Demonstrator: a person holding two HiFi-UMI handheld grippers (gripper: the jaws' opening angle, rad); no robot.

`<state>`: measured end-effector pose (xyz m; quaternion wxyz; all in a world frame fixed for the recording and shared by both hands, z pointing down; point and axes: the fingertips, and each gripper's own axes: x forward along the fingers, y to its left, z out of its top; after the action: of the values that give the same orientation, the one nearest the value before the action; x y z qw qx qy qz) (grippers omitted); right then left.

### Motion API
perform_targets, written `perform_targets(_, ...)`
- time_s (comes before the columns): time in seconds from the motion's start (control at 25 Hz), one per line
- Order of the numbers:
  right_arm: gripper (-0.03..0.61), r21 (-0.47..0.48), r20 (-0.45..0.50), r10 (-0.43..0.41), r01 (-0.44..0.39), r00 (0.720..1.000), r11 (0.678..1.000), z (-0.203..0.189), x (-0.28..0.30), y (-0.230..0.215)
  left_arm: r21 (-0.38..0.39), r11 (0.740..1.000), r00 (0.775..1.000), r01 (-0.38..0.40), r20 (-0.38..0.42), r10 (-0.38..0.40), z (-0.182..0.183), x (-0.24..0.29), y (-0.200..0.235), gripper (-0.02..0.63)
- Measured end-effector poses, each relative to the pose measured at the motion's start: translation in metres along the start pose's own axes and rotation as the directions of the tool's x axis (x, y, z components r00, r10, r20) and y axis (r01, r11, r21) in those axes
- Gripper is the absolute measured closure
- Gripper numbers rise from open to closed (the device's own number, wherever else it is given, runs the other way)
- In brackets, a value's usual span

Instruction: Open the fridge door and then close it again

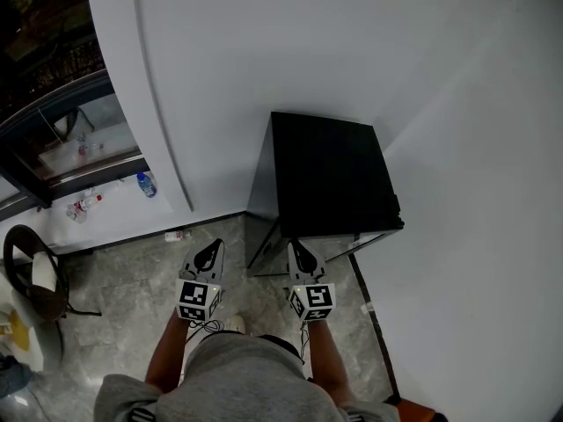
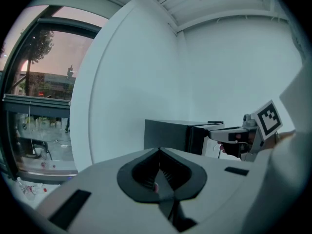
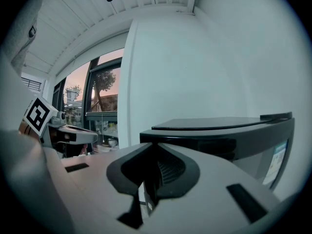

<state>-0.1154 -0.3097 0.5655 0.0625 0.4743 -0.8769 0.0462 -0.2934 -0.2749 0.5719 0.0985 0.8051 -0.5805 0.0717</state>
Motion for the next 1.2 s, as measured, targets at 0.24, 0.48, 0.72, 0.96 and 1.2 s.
perform_targets(0.24, 0.534, 0.002, 0.002, 0.000, 0.000, 1.000, 1.000, 0.002, 0.006, -0.002, -0.004, 1.000, 1.000, -0.011, 0.000, 0.011, 0.001, -0.001, 0.006, 0.607)
perform_targets(0.48, 0.534, 0.005, 0.003, -0.002, 0.002, 1.000, 1.000, 0.001, 0.007, -0.002, -0.006, 1.000, 1.000, -0.016, 0.000, 0.016, -0.002, -0.002, 0.009, 0.607)
perform_targets(0.72, 0.534, 0.010, 0.001, 0.000, 0.000, 1.000, 1.000, 0.002, 0.007, -0.001, -0.006, 1.000, 1.000, -0.007, -0.001, 0.007, 0.000, -0.005, 0.007, 0.607)
perform_targets(0.96, 0.534, 0.006, -0.006, -0.009, 0.009, 1.000, 1.000, 0.001, 0.004, 0.001, 0.001, 1.000, 1.000, 0.003, 0.002, -0.003, 0.000, -0.008, 0.002, 0.607)
perform_targets(1.2, 0.534, 0.015, 0.004, -0.027, 0.027, 1.000, 1.000, 0.002, -0.014, 0.001, 0.009, 1.000, 1.000, 0.027, 0.012, -0.027, 0.005, -0.012, -0.009, 0.607)
